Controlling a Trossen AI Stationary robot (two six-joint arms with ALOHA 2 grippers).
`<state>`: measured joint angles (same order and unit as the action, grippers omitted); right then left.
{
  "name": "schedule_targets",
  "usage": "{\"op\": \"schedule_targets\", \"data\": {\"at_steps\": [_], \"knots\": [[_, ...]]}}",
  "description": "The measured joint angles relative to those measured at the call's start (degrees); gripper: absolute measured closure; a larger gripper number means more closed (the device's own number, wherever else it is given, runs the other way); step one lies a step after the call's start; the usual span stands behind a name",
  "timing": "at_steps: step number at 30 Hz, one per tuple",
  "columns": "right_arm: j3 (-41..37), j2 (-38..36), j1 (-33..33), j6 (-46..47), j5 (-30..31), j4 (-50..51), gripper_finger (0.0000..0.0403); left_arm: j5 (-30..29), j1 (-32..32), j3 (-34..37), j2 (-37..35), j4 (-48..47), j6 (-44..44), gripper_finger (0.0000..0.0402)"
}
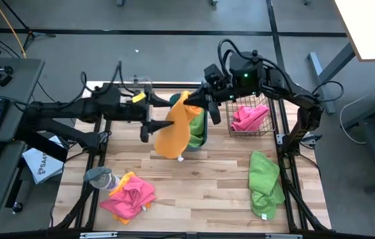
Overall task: Sort microfiber towel by color & place in baskets
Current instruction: Put the right yellow microfiber cloth into the transparent bin
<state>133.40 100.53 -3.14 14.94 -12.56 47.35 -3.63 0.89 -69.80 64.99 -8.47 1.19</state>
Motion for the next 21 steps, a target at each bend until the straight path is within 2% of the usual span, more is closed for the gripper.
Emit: {"op": "schedule_targets", "data": {"at_steps": [5,10,13,17,21], "knots": [[-0.1,0.9,1.7,-0.7,-1.2,-0.6,0.0403,0.9,-0.2,0.0,1.5,1.8,1.1,0.011],[-0.1,1.8,2.2,-1.5,-1.2,-2.8,0.0403,11.9,-0.2,0.0,3.5,3.0,4.8,0.011],[-0.1,2.0,2.2,-1.4,-1.5,-3.9,0.0403,15.7,-0.1,0.0,5.2,5.6,6.9,0.011],[-0.1,2.0,2.2,-1.5,-1.7,-4.4,0.0403,15.7,-0.1,0.0,7.5,9.8,7.8,0.011],[-0.1,2.0,2.2,-0.4,-1.7,-4.7,0.0403,10.8,-0.1,0.0,8.3,10.8,9.4,0.0128]]}}
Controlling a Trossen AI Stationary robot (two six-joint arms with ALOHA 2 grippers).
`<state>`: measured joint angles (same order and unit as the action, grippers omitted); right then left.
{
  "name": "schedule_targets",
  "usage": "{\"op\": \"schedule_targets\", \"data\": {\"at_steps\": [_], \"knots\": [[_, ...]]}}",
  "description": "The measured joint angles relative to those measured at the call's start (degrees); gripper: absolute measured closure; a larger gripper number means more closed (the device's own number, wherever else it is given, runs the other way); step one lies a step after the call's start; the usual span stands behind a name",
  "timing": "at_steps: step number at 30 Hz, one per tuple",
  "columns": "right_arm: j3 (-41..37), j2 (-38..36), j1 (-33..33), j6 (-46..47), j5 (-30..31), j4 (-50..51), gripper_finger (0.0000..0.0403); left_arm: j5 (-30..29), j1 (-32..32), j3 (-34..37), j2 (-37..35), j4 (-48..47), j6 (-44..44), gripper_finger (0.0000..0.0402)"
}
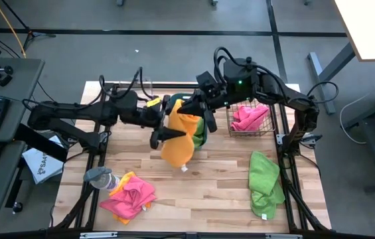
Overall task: Sort microfiber towel by color & place in baskets
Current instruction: Put the right yellow microfiber cloth into the transparent bin
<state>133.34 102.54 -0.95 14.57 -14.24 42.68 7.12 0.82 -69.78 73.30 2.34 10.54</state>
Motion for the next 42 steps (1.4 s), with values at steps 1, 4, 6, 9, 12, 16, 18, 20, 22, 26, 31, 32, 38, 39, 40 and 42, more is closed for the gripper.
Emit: {"op": "schedule_targets", "data": {"at_steps": [1,4,6,9,12,16,18,20,22,26,31,32,38,39,40,42], "knots": [[0.0,0.0,0.0,0.2,0.0,-0.1,0.0403,-1.7,0.0,0.0,0.1,-0.6,0.2,0.0145],[0.0,0.0,0.0,0.4,0.1,-0.1,0.0402,-5.3,0.0,0.0,0.0,-1.2,0.4,0.023],[0.0,0.0,0.0,0.6,1.2,-0.1,0.0397,-6.3,-0.1,0.0,-0.4,-1.7,1.7,0.0318],[0.0,-0.2,0.0,1.0,3.3,-0.1,0.0366,-6.4,-1.8,0.0,-1.7,-4.7,2.8,0.0384],[0.0,-0.8,0.0,0.7,5.4,0.2,0.0317,-10.3,-3.3,0.0,-4.7,-12.4,2.6,0.0396],[0.0,-2.7,0.0,-0.2,9.2,3.3,0.0242,-19.7,-5.5,0.0,-11.0,-25.4,0.5,0.0399],[0.0,-3.7,0.0,-0.4,11.1,6.4,0.021,-27.7,-7.1,0.0,-14.4,-31.4,-0.6,0.04],[0.1,-4.2,0.0,-0.4,12.5,9.4,0.0184,-36.4,-9.0,0.0,-17.4,-35.6,-1.3,0.04],[0.1,-4.4,0.0,0.5,13.6,12.3,0.0166,-43.3,-11.5,0.0,-19.7,-37.6,-2.6,0.0401],[0.1,-4.4,0.0,1.9,14.2,15.1,0.015,-48.5,-19.0,1.7,-22.6,-32.6,-8.2,0.0401],[0.1,-4.3,0.0,1.9,14.1,15.3,0.0149,-43.2,-30.5,10.3,-24.0,-21.9,-8.9,0.0401],[0.1,-4.3,0.0,1.9,14.1,15.3,0.0149,-41.9,-32.4,12.4,-23.9,-20.9,-7.6,0.0401],[0.1,-4.3,0.0,2.4,14.1,15.3,0.0149,-36.0,-37.7,26.7,-22.9,-7.0,4.0,0.0401],[0.1,-4.3,0.0,2.4,14.1,15.3,0.0149,-35.9,-37.9,28.9,-22.9,-3.9,4.7,0.0401],[0.1,-4.3,0.0,2.4,14.1,15.3,0.0149,-36.2,-38.1,31.0,-22.9,-1.3,4.9,0.0401],[0.1,-4.3,0.0,2.6,14.1,15.3,0.0149,-38.3,-38.4,34.3,-22.9,1.5,5.3,0.0401]]}}
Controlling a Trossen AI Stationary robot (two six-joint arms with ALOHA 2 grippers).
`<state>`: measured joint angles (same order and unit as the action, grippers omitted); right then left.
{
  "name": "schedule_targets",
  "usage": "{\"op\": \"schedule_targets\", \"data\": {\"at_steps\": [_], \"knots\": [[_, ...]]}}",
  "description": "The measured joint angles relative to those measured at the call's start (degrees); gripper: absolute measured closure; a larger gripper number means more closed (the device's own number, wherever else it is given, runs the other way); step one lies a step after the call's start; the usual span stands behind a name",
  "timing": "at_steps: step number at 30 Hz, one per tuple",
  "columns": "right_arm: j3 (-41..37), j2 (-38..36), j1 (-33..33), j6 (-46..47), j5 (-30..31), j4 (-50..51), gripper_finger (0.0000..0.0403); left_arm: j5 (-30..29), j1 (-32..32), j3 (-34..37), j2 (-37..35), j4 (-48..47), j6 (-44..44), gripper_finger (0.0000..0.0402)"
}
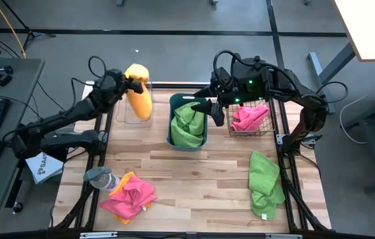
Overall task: Sort microfiber towel by color & place in baskets
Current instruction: Put the right yellow microfiber cloth into the transparent bin
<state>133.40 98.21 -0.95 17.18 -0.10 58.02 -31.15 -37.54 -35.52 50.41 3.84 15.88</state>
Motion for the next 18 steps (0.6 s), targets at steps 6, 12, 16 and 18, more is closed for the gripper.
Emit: {"op": "schedule_targets", "data": {"at_steps": [6,12,16,18], "knots": [[0.0,0.0,0.5,0.9,0.0,0.0,0.0149,-8.9,0.0,4.7,-0.5,-6.5,0.3,0.0401],[0.0,0.0,0.7,0.4,1.1,0.0,0.0149,-3.5,0.0,4.9,3.6,-14.7,3.0,0.0401],[0.0,0.0,0.7,0.3,2.3,0.0,0.0149,0.3,-0.4,4.8,9.0,-17.9,5.3,0.0401],[0.0,0.0,0.7,0.3,2.6,0.0,0.0149,2.3,-1.3,4.8,11.6,-20.0,8.1,0.0401]]}}
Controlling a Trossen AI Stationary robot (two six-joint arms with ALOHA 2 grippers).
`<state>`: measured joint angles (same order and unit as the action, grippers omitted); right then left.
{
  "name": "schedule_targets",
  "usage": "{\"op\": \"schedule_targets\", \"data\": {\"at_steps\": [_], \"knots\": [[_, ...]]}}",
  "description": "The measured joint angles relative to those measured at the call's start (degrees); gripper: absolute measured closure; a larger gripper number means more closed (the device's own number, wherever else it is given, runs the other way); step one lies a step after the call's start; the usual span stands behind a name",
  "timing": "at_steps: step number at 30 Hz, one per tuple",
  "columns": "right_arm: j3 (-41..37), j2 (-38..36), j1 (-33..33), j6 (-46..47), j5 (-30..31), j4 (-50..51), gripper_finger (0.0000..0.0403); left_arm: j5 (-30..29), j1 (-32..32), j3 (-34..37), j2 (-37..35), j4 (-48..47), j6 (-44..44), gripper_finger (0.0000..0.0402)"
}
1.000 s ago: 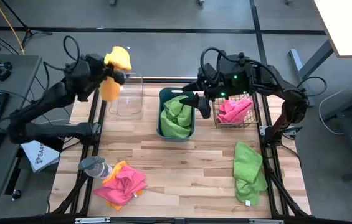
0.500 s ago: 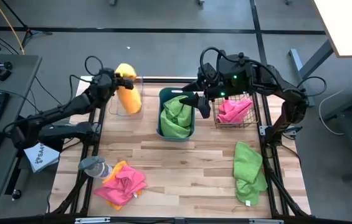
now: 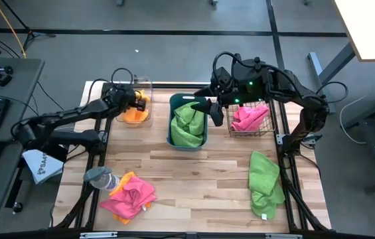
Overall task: Sort microfiber towel by color & place in baskets
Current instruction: Put the right yellow microfiber cloth into the transparent bin
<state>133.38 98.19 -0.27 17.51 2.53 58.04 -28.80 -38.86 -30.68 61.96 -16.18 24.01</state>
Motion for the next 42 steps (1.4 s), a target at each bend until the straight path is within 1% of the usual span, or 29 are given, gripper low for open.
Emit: {"op": "schedule_targets", "data": {"at_steps": [4,7,10,12,17,21,24,27,30,34,36,37,38,40,42], "knots": [[0.0,0.0,0.0,0.0,0.0,0.0,0.0149,3.8,-2.5,0.0,3.9,-3.6,3.2,0.0401],[0.0,0.0,0.0,0.0,0.0,0.0,0.0149,9.0,-4.5,0.0,5.7,-4.8,3.4,0.04],[0.0,0.0,0.0,-0.6,0.0,0.0,0.0149,13.9,-5.8,-0.5,6.7,-5.3,3.2,0.0386],[0.0,0.0,0.0,-1.1,0.0,0.0,0.0149,15.3,-6.2,-1.5,6.7,-5.9,1.6,0.037],[0.0,0.0,0.0,-1.1,0.5,0.0,0.0149,15.1,-6.2,-6.5,6.2,-9.7,-3.7,0.0314],[0.0,0.0,0.0,-1.1,0.5,0.6,0.0149,15.3,-6.2,-11.2,6.0,-13.5,-5.9,0.0265],[0.0,0.0,0.0,-1.1,0.5,1.9,0.0149,19.1,-6.2,-14.6,6.0,-17.5,-8.0,0.0234],[0.0,0.0,0.0,-1.1,0.5,3.1,0.0149,22.6,-6.1,-17.9,6.0,-22.7,-10.1,0.0212],[0.0,0.0,0.0,-1.1,0.5,3.7,0.0149,21.2,-6.1,-21.0,6.0,-28.8,-12.4,0.02],[0.0,0.0,0.0,-1.2,0.5,3.7,0.0149,14.0,-6.1,-23.3,6.0,-35.1,-12.0,0.0198],[0.0,0.0,0.0,-1.5,0.5,3.7,0.0149,12.6,-6.1,-23.4,6.0,-36.2,-11.2,0.0197],[0.0,0.0,0.0,-1.6,0.5,3.7,0.0149,13.8,-6.2,-23.4,6.0,-36.2,-10.6,0.0197],[0.0,0.0,0.0,-1.9,0.5,3.7,0.0149,16.4,-6.2,-23.4,6.0,-35.6,-10.1,0.0197],[0.0,0.0,0.0,-2.6,0.5,3.7,0.0149,24.6,-6.1,-23.4,5.8,-32.4,-9.7,0.0197],[0.0,0.0,0.0,-2.9,0.5,3.8,0.0149,33.2,-5.8,-23.4,5.3,-27.3,-9.6,0.0197]]}}
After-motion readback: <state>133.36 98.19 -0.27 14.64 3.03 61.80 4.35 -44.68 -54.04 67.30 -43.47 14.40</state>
